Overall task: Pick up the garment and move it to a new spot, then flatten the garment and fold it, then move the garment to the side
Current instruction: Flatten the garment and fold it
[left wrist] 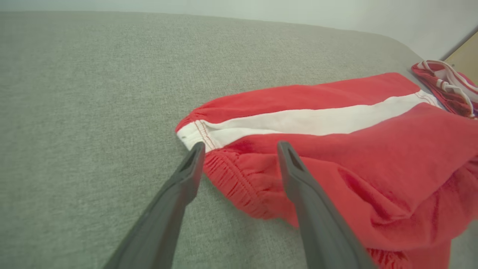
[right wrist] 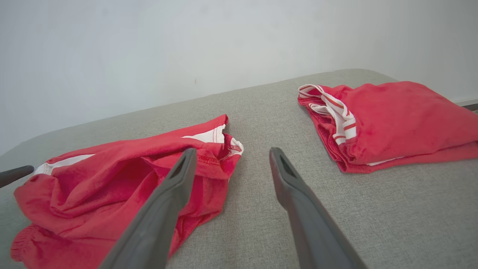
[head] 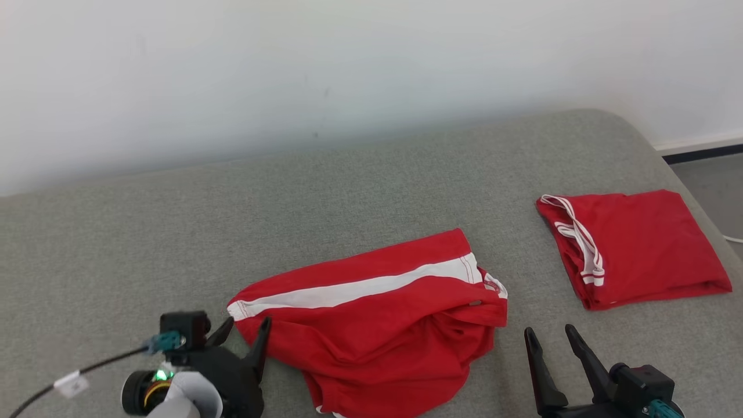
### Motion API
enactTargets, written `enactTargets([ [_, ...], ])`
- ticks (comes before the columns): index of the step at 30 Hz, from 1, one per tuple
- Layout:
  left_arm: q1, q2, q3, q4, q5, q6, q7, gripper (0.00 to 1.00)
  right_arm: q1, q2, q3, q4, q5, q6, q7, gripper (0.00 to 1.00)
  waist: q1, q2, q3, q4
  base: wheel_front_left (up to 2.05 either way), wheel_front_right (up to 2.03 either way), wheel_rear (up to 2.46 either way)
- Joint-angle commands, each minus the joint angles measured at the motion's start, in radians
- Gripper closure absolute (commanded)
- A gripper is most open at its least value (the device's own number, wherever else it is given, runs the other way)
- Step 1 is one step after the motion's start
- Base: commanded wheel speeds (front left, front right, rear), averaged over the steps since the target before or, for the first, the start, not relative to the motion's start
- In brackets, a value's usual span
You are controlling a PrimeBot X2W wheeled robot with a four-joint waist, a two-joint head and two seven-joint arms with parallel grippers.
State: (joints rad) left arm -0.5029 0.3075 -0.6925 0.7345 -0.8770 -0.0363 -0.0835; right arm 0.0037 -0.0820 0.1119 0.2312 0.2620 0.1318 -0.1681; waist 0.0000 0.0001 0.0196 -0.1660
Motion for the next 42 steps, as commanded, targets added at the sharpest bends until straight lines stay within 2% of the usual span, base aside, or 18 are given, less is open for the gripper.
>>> enactTargets([
  [1, 0.021, 0.002, 0.01, -0.006, -0.01, 0.003, -0.02, 0.0, 0.01, -0.002, -0.001, -0.007, -0.004, -0.002, -0.002, 0.0, 0.0, -0.0001, -0.01, 0.01, 0.0, 0.0, 0.0],
  [6, 0.108, -0.013, 0.048, -0.071, -0.011, 0.044, -0.144, 0.0, 0.023, -0.006, -0.018, -0.012, -0.005, -0.002, 0.002, 0.0, 0.0, -0.0001, -0.029, 0.034, 0.0, 0.0, 0.0],
  [10, 0.192, -0.029, 0.117, -0.171, 0.019, 0.093, -0.181, 0.0, 0.042, -0.007, -0.04, -0.018, -0.006, -0.002, 0.001, 0.0, 0.0, -0.0001, -0.043, 0.057, 0.0, 0.0, 0.0],
  [13, 0.273, -0.041, 0.227, -0.316, 0.115, 0.129, -0.182, 0.0, 0.045, -0.007, -0.055, -0.027, -0.01, -0.002, 0.004, 0.0, 0.0, -0.0001, -0.049, 0.073, 0.0, 0.0, 0.0],
  [18, 0.434, -0.09, 0.405, -0.49, 0.291, 0.157, -0.181, 0.0, 0.05, -0.016, -0.066, -0.036, -0.012, -0.002, 0.011, 0.0, 0.0, -0.0001, -0.062, 0.091, 0.0, 0.0, 0.0],
  [20, 0.511, -0.118, 0.488, -0.539, 0.37, 0.141, -0.181, 0.0, 0.053, -0.017, -0.075, -0.039, -0.013, -0.002, 0.014, 0.0, 0.0, -0.0001, -0.069, 0.099, 0.0, 0.0, 0.0],
  [28, 0.608, -0.152, 0.623, -0.596, 0.525, 0.065, -0.182, 0.0, 0.058, -0.035, -0.075, -0.038, -0.018, -0.002, 0.027, 0.0, 0.0, -0.0001, -0.088, 0.113, 0.0, 0.0, 0.0],
  [34, 0.647, -0.171, 0.689, -0.616, 0.61, 0.01, -0.182, 0.0, 0.055, -0.051, -0.079, -0.023, -0.015, -0.002, 0.031, 0.0, 0.0, -0.0001, -0.103, 0.123, 0.0, 0.0, 0.0],
  [42, 0.672, -0.196, 0.733, -0.61, 0.664, -0.033, -0.182, 0.0, 0.052, -0.034, -0.068, -0.001, -0.012, -0.002, 0.02, 0.0, 0.0, -0.0001, -0.114, 0.144, 0.0, 0.0, 0.0],
])
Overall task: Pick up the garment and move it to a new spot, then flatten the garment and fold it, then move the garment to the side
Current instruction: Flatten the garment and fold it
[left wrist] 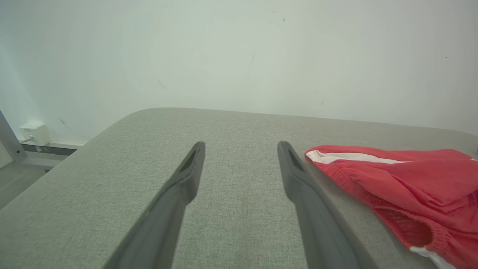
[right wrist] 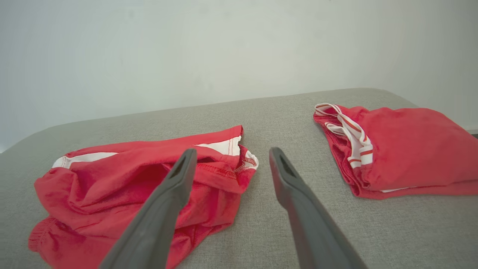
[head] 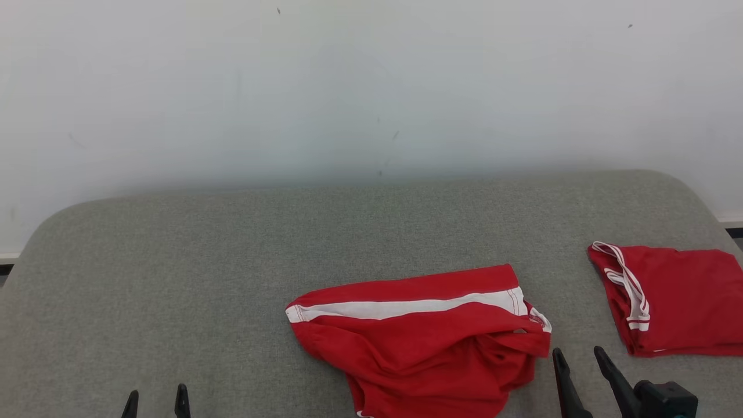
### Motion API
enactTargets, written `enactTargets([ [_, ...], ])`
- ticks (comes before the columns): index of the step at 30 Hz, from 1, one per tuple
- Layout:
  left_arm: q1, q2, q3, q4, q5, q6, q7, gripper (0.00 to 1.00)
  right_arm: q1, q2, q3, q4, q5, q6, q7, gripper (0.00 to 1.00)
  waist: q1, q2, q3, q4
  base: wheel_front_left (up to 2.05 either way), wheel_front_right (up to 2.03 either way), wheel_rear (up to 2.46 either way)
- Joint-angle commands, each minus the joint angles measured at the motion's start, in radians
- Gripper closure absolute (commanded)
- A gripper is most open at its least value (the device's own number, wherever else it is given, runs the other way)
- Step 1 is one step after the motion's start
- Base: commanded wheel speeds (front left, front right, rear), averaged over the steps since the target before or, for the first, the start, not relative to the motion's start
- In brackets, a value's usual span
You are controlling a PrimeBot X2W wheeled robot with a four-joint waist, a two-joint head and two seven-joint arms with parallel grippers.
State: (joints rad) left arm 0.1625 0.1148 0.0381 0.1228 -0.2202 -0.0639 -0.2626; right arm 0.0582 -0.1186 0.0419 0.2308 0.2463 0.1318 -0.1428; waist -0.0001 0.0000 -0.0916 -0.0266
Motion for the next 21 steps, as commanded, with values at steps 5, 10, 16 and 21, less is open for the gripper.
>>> enactTargets([
  [5, 0.021, -0.021, 0.02, 0.011, 0.027, -0.024, -0.003, 0.0, -0.005, 0.012, 0.025, 0.013, 0.007, -0.002, -0.001, 0.0, 0.0001, 0.0, -0.004, 0.017, 0.0, 0.0, 0.0],
  [10, 0.017, -0.035, 0.026, 0.019, 0.034, -0.039, -0.003, 0.0, -0.014, 0.012, 0.038, 0.022, 0.011, -0.002, -0.007, 0.0, 0.0001, 0.0, 0.001, 0.027, 0.0, 0.0, 0.0],
  [16, 0.007, -0.045, 0.036, 0.032, 0.042, -0.049, -0.003, 0.0, -0.019, 0.009, 0.04, 0.022, 0.008, -0.002, -0.009, 0.0, 0.0001, 0.0, 0.008, 0.027, 0.0, 0.0, 0.0],
  [21, 0.0, -0.051, 0.041, 0.042, 0.046, -0.056, -0.003, 0.0, -0.025, 0.007, 0.035, 0.024, 0.008, -0.002, -0.012, 0.0, 0.0001, 0.0, 0.013, 0.023, 0.0, 0.0, 0.0],
])
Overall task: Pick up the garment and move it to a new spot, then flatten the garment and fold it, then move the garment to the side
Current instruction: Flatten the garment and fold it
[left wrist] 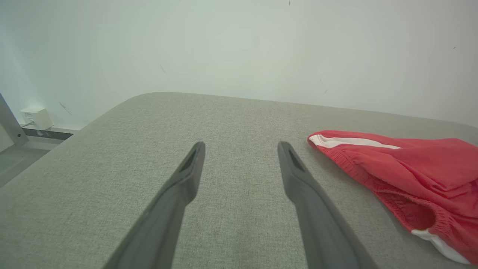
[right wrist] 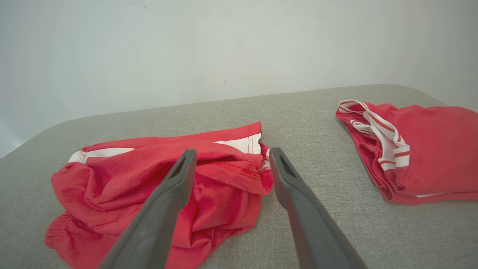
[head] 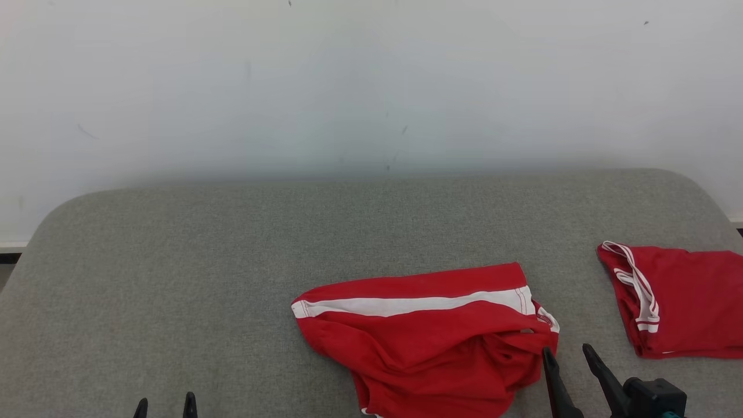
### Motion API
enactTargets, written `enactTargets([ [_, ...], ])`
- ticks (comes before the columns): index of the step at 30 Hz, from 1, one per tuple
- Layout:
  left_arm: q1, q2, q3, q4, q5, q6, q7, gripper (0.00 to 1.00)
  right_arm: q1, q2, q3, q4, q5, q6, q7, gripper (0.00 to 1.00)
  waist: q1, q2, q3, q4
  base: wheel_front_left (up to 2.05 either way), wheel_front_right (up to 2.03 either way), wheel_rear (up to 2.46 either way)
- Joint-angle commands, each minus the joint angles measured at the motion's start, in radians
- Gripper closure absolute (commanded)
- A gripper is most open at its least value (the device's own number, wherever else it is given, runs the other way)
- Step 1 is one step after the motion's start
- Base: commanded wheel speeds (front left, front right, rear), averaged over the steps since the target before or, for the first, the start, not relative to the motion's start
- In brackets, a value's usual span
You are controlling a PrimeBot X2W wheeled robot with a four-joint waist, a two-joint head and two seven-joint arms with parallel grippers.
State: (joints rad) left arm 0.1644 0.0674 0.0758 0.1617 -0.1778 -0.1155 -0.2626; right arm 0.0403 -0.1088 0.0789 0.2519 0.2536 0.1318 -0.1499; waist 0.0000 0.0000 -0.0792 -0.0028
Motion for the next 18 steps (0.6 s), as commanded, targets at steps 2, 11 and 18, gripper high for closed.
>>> enactTargets([
  [2, -0.006, -0.005, 0.003, 0.004, 0.009, -0.008, -0.003, 0.0, -0.01, -0.001, -0.002, 0.004, 0.0, -0.002, -0.006, 0.0, 0.0, 0.0, 0.003, -0.003, 0.0, 0.0, 0.0],
  [11, -0.024, -0.011, 0.004, 0.026, 0.005, -0.012, -0.003, 0.0, -0.02, 0.002, 0.005, 0.006, 0.002, -0.002, -0.01, 0.0, 0.0, 0.0, 0.01, -0.011, 0.0, 0.0, 0.0],
  [18, -0.076, -0.012, -0.026, 0.067, -0.004, -0.016, -0.003, 0.0, -0.016, 0.004, 0.006, 0.004, -0.004, -0.002, -0.009, 0.0, 0.0, 0.0, 0.019, -0.016, 0.0, 0.0, 0.0],
])
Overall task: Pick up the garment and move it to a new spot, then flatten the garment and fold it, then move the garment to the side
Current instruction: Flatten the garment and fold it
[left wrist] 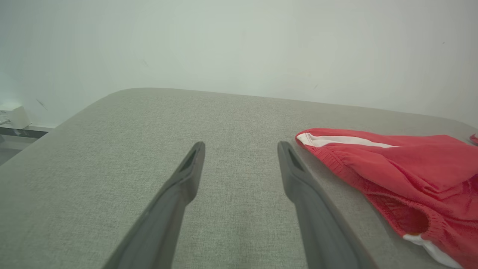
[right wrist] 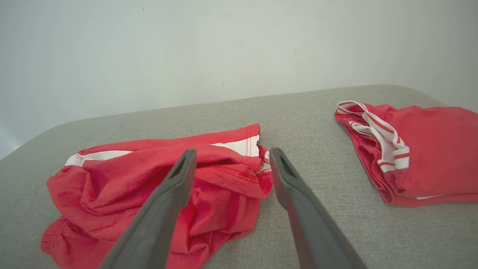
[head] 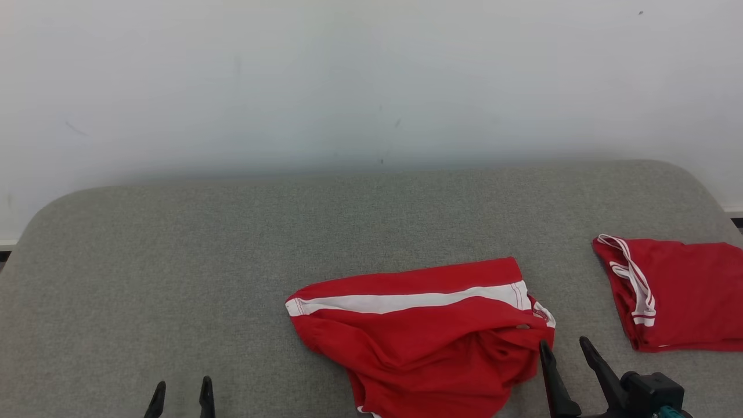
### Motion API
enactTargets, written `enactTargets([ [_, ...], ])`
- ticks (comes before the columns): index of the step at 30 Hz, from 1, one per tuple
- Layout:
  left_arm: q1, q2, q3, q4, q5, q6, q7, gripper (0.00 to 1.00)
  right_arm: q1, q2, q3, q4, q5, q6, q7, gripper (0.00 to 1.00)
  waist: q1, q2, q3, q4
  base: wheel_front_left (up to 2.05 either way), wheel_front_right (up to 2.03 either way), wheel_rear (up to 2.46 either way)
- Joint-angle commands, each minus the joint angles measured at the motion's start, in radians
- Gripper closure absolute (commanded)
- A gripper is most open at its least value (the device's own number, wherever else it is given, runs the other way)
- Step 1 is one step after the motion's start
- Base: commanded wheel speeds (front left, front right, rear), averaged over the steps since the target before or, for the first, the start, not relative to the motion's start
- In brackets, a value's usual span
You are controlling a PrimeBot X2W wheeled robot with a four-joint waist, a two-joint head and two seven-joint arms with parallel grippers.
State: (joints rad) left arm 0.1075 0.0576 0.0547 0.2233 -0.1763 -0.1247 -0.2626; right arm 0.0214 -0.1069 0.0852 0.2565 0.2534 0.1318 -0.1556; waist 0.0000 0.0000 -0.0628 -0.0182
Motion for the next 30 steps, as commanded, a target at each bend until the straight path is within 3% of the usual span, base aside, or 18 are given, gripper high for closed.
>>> enactTargets([
  [1, -0.03, -0.003, -0.011, 0.015, -0.012, -0.007, -0.003, 0.0, 0.002, 0.002, -0.001, -0.001, -0.003, -0.002, -0.003, 0.0, 0.0, 0.0, 0.004, 0.0, 0.0, 0.0, 0.0],
  [7, -0.116, -0.005, -0.059, 0.105, -0.049, -0.005, 0.013, 0.0, -0.008, 0.002, 0.0, -0.001, -0.001, -0.002, -0.003, 0.0, 0.0, 0.0, 0.016, -0.001, 0.0, 0.0, 0.0],
  [14, -0.3, -0.005, -0.117, 0.258, -0.097, -0.002, 0.185, 0.0, -0.028, 0.001, 0.025, 0.0, 0.0, -0.002, -0.001, 0.0, 0.0, 0.0, 0.043, -0.025, 0.0, 0.0, 0.0],
  [19, -0.405, -0.007, -0.132, 0.359, -0.134, 0.025, 0.297, 0.0, -0.046, -0.001, 0.047, 0.005, 0.007, -0.002, -0.004, 0.0, 0.0, 0.0, 0.065, -0.058, 0.0, 0.0, 0.0],
  [30, -0.554, -0.007, -0.176, 0.505, -0.26, 0.103, 0.375, 0.0, -0.089, -0.009, 0.088, 0.022, 0.019, -0.002, -0.015, 0.0, 0.0, 0.0, 0.115, -0.128, 0.0, 0.0, 0.0],
])
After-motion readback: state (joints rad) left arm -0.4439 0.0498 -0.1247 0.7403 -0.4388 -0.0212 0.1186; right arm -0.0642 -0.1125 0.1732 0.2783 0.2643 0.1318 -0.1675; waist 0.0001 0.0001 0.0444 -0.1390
